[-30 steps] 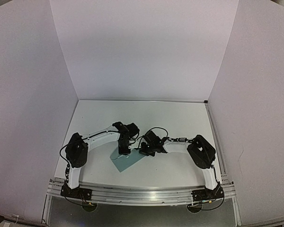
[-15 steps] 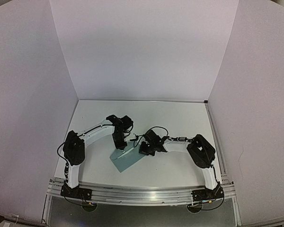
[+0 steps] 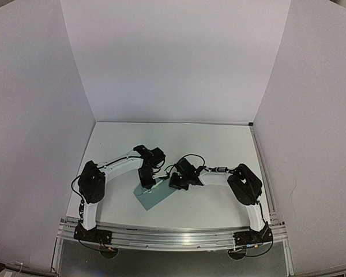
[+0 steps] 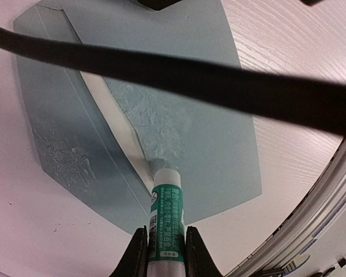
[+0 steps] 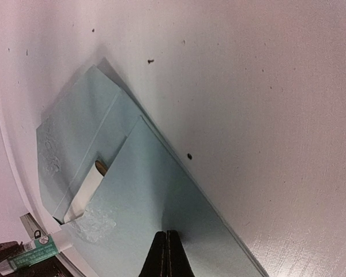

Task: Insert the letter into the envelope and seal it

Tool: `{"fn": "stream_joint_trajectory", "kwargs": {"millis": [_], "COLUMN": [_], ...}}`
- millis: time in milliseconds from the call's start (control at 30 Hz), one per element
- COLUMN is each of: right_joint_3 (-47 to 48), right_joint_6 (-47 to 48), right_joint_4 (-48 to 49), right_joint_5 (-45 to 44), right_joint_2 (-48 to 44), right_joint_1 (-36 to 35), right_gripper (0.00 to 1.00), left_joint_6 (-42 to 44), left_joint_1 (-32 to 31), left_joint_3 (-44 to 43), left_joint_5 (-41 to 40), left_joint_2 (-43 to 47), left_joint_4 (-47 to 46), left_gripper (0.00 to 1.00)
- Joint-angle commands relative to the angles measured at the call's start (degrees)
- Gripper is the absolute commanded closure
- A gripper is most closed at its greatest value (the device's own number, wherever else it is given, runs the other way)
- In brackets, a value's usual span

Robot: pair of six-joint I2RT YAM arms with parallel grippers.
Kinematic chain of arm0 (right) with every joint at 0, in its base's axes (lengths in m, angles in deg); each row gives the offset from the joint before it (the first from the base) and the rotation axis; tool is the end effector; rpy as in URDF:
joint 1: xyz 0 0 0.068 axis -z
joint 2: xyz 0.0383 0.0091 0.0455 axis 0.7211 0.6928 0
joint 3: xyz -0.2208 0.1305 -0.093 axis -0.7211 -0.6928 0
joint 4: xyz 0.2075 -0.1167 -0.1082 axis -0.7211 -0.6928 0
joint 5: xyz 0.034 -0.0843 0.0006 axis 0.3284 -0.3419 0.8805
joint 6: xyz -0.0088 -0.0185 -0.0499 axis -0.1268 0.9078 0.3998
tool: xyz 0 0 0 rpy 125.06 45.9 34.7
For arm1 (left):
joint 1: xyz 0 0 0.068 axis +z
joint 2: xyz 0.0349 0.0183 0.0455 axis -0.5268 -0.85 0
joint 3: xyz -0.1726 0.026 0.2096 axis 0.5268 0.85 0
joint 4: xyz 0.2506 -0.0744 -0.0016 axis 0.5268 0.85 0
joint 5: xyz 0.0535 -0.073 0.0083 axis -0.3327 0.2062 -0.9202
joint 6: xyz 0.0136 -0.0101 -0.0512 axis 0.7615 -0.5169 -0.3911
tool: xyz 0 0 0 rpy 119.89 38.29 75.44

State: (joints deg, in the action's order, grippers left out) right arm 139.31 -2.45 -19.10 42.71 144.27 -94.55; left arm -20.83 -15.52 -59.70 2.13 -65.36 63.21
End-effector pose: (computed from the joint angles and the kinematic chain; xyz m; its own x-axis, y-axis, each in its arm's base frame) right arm 0.2944 0.3411 0.1194 -0.9638 0.1578 -0.2149 0.0011 0.8084 0.5886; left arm 0.2630 -0.2891 0.2108 -0.2588 0.9659 -0.0055 0.9628 0.2575 -0.0821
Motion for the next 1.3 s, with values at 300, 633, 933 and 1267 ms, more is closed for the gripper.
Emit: {"fn": "stream_joint_trajectory", "kwargs": {"millis": [300, 633, 933, 1267], "right_joint_3": [0.7, 0.8, 1.9, 2.4], "right_joint_6": [0.3, 0.4, 0.3, 0.1], "right_joint_4": [-3.8, -3.8, -3.7, -3.7], "right_joint_5": [-0.8, -1.2, -0.3, 0.0], "right_joint_2": [2.2, 1.8, 3.2, 3.9], "right_joint_1": [0.1, 0.1, -0.1, -0.5], "right_gripper": [1.00, 1.00, 1.00, 1.00], "left_joint_6": [-2.5, -1.6, -5.4, -6.0], "left_joint_1": [-2.2, -2.9, -3.8, -3.9], "left_joint_3": [3.4, 4.8, 0.3, -1.4], "left_joint_5": [-1.3, -5.4, -2.3, -1.0], "left_joint_2": [-2.3, -3.5, -4.5, -5.6], "left_joint_4": [-10.2, -14.2, -19.4, -22.7], "left_gripper": [1.00, 1.00, 1.00, 1.00]}}
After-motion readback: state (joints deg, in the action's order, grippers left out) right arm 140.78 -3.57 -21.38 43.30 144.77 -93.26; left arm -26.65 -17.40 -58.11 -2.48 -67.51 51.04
